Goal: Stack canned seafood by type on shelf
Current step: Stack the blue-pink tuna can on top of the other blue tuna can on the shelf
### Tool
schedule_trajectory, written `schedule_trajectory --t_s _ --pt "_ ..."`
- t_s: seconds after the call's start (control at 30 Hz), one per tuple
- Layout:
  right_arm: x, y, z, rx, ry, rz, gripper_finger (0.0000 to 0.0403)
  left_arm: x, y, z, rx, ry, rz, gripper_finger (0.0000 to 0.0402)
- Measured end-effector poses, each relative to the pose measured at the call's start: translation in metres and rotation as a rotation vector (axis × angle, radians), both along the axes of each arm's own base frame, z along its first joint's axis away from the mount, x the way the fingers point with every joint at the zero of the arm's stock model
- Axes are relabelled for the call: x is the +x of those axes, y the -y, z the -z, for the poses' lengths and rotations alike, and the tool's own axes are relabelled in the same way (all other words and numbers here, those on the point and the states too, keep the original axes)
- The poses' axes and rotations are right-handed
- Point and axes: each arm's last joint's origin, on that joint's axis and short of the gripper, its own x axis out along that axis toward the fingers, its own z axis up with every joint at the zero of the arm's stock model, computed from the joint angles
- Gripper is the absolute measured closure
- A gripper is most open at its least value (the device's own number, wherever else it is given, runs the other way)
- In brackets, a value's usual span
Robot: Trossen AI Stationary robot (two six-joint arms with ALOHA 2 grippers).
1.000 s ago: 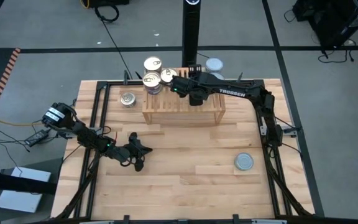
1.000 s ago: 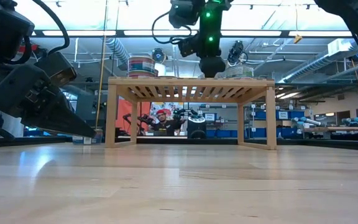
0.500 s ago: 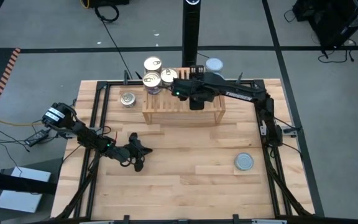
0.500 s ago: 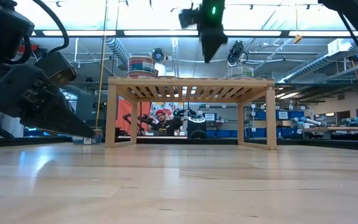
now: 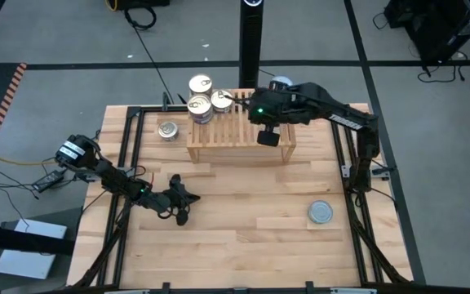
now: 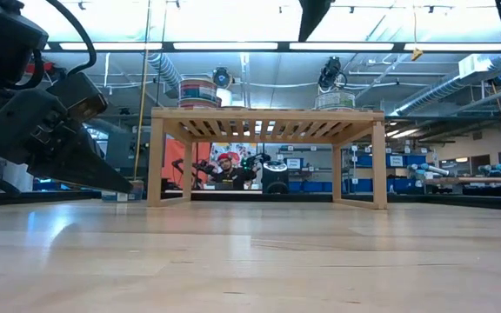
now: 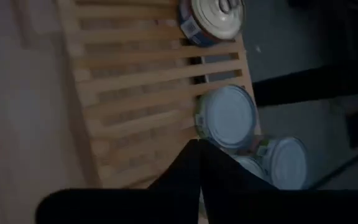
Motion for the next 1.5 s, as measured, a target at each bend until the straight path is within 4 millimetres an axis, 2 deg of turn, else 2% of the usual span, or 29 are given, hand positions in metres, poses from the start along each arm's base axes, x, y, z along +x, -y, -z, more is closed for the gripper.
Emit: schedule_trajectory --t_s 0.17,0.3,0.5,0.77,0.93,1.17,1.5 --pt "0.01 -0.008 -0.006 0.195 0.171 -0.09 0.0382 0.0 0.0 0.0 -0.004 -0.002 0.006 0.0395" --pt "0.028 -0.032 -0.002 0.229 0.254 -0.249 0.0396 0.0 0.001 0.0 -0.012 -0.007 0.027 0.0395" --pt "0.053 -0.065 0.031 0.219 0.267 -0.375 0.0394 -0.001 0.002 0.0 -0.011 -0.008 0.034 0.0395" --pt "0.068 -0.09 0.09 0.3 0.276 -0.429 0.0398 -0.001 0.004 0.0 -0.011 -0.009 0.041 0.0395" --pt "0.065 -0.105 0.119 0.349 0.354 -0.455 0.0399 -0.001 0.004 0.0 -0.011 -0.009 0.041 0.0395" --pt "0.043 -0.129 0.146 0.392 0.463 -0.444 0.0398 -0.001 0.004 0.001 -0.05 -0.013 0.054 0.0395" --pt "0.003 -0.156 0.167 0.341 0.569 -0.346 0.0397 -0.001 0.004 0.0 -0.016 -0.011 0.049 0.0395"
